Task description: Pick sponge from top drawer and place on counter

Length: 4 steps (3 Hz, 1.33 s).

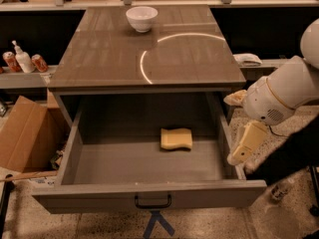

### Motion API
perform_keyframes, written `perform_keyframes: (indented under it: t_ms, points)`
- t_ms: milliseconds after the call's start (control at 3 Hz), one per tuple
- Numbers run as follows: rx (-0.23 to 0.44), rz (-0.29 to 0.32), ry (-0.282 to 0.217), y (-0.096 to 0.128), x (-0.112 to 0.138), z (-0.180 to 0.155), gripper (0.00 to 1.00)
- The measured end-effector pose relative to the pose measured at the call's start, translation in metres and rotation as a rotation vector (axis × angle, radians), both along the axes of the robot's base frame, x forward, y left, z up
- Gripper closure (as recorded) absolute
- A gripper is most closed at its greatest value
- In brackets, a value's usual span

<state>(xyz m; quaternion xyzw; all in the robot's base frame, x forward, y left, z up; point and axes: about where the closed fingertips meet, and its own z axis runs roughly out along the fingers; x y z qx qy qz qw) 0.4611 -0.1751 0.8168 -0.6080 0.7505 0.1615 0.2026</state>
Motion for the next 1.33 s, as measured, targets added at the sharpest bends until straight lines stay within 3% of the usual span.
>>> perform_keyframes:
  t_ms: [667,1333]
  points:
    - [0.027,0.052,-0.028,0.056,0.064,-0.076,0.0]
    - [0.031,0.022,-0.073,0.086,0.116,-0.13,0.0]
